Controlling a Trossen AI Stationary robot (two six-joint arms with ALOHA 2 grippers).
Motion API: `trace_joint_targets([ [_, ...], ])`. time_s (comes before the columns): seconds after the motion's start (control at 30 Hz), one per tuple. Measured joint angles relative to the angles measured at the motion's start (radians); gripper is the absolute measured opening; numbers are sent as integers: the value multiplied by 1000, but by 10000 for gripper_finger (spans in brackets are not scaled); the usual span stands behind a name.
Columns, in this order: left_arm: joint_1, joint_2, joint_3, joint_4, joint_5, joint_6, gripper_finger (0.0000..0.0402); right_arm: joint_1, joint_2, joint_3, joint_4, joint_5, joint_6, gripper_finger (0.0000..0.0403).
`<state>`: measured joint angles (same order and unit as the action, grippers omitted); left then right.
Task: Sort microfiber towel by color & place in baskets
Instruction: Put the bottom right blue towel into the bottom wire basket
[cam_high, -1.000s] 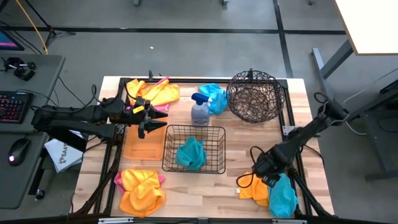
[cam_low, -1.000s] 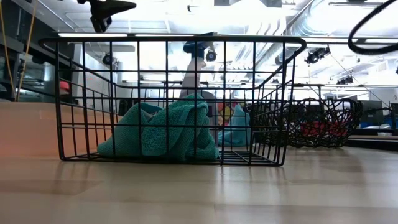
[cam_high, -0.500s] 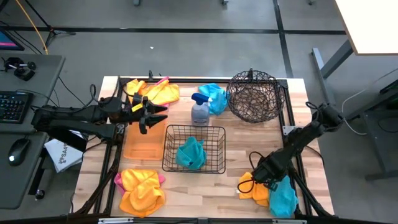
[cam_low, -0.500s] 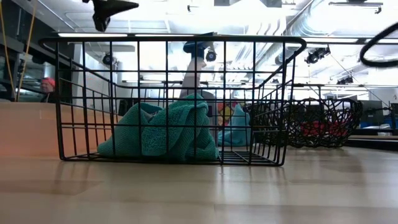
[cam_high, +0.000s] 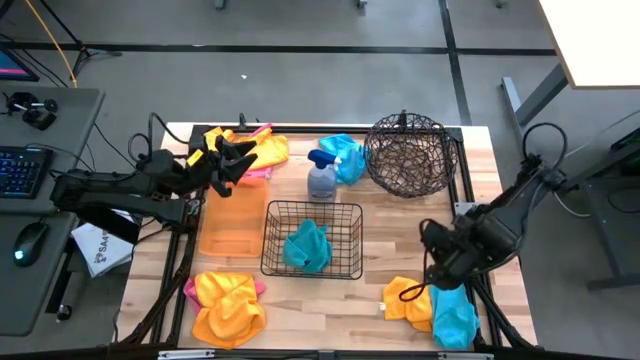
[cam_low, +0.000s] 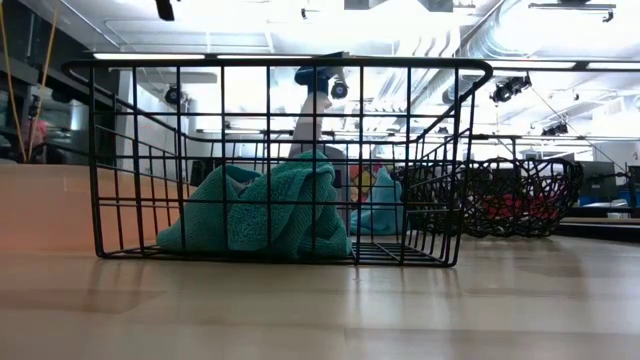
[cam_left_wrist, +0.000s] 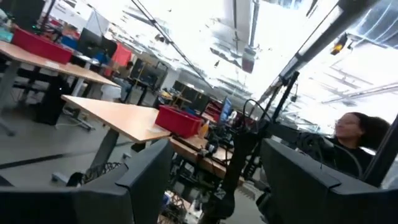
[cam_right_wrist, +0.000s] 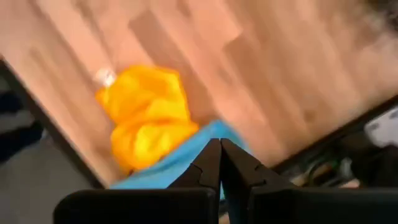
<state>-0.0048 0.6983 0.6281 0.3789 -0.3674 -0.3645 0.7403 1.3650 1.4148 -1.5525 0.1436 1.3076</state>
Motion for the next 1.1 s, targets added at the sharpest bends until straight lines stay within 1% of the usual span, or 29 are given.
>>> trace_joint_targets([
  [0.07,0,0,0,-3,-3,0,236,-1,0,-24,-5,-16,8,10],
  [0.17,0,8,0,-8,-4,-31,236,0,2,-130,94,-129,13,33],
  [0.3,0,26,0,-16,-4,-84,236,29,3,-342,379,-299,70,95],
  [0.4,-1,40,0,-16,-4,-101,236,52,4,-486,582,-390,142,153],
  [0.47,-1,47,0,-17,-4,-106,236,63,4,-555,643,-432,207,191],
  [0.53,-1,54,0,-15,-4,-106,236,67,4,-600,664,-462,283,223],
  [0.63,-1,64,0,-16,-4,-106,236,66,4,-646,666,-493,393,253],
  [0.73,-1,73,0,-16,-3,-105,236,68,3,-673,703,-495,458,262],
  [0.87,0,84,0,-16,-3,-105,236,68,3,-711,734,-492,520,264],
  [0.97,0,91,0,-16,-3,-104,236,68,3,-734,737,-492,525,259],
  [1.03,0,92,0,-17,-3,-104,236,68,3,-743,736,-494,506,236],
  [1.1,0,91,0,-15,-3,-86,236,68,3,-744,726,-494,494,186],
])
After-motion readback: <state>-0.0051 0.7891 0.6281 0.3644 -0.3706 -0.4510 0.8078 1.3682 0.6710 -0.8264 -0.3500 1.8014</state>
